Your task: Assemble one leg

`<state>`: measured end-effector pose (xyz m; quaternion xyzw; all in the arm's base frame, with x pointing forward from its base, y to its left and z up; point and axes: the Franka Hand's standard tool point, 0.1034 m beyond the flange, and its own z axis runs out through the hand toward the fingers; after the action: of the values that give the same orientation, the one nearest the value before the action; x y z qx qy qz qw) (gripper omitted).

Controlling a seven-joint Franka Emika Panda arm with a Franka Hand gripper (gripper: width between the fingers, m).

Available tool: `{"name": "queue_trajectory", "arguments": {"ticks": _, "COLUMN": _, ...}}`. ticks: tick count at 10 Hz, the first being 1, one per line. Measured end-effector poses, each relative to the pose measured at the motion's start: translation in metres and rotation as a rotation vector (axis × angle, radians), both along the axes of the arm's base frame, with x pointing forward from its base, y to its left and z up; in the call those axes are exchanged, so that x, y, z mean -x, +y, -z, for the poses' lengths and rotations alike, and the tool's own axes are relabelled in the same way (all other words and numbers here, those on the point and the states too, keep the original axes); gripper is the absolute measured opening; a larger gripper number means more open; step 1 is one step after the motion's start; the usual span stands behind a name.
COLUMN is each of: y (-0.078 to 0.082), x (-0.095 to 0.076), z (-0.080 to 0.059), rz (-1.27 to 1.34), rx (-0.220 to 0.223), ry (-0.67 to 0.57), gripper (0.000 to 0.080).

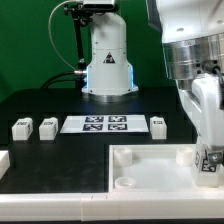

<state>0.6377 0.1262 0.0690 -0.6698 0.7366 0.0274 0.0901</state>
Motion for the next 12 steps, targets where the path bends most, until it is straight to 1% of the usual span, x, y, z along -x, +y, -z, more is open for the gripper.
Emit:
{"name": "queue_trajectory", "arguments": {"ticks": 1, "y": 0.000, "x": 0.000, "z": 0.000, "rz": -0.021, "rx": 0.002, "ry": -0.003, "gripper": 0.0377}}
{"name": "queue_trajectory", "arguments": {"ticks": 2, "y": 0.000, "x": 0.000, "z": 0.000, "rz": -0.077, "rx": 0.008, "ry": -0.012, "gripper": 0.0514}}
{"name": "queue_trajectory", "arguments": {"ticks": 3, "y": 0.001, "x": 0.001, "z": 0.000, "rz": -0.173, "rx": 0.020, "ry": -0.019, "gripper": 0.0514}}
{"name": "queue_trajectory", "arguments": {"ticks": 4, "y": -0.001, "x": 0.000, "z": 0.000, "rz": -0.322, "rx": 0.036, "ry": -0.045, "gripper": 0.0620}}
{"name": "queue_trajectory", "arguments": {"ticks": 5, "y": -0.002, "x": 0.000, "z": 0.000, "rz": -0.496, "rx": 0.057, "ry": -0.077, "gripper": 0.0641}}
{"name": "queue_trajectory", "arguments": {"ticks": 8, "y": -0.003, "x": 0.000, "z": 0.000, "rz": -0.824, "rx": 0.089, "ry": -0.130, "gripper": 0.0648}}
{"name": "queue_trajectory", "arguments": {"ticks": 9, "y": -0.005, "x": 0.000, "z": 0.000, "rz": -0.970, "rx": 0.109, "ry": -0.148, "gripper": 0.0649}}
{"name": "queue_trajectory", "arguments": {"ticks": 10, "y": -0.010, "x": -0.002, "z": -0.001, "rz": -1.185, "rx": 0.152, "ry": -0.168, "gripper": 0.0649}}
{"name": "queue_trajectory", "arguments": {"ticks": 11, "y": -0.013, "x": -0.006, "z": -0.005, "rz": -1.403, "rx": 0.197, "ry": -0.188, "gripper": 0.0649}}
{"name": "queue_trajectory", "arguments": {"ticks": 12, "y": -0.012, "x": -0.008, "z": -0.007, "rz": -1.557, "rx": 0.235, "ry": -0.197, "gripper": 0.0649}}
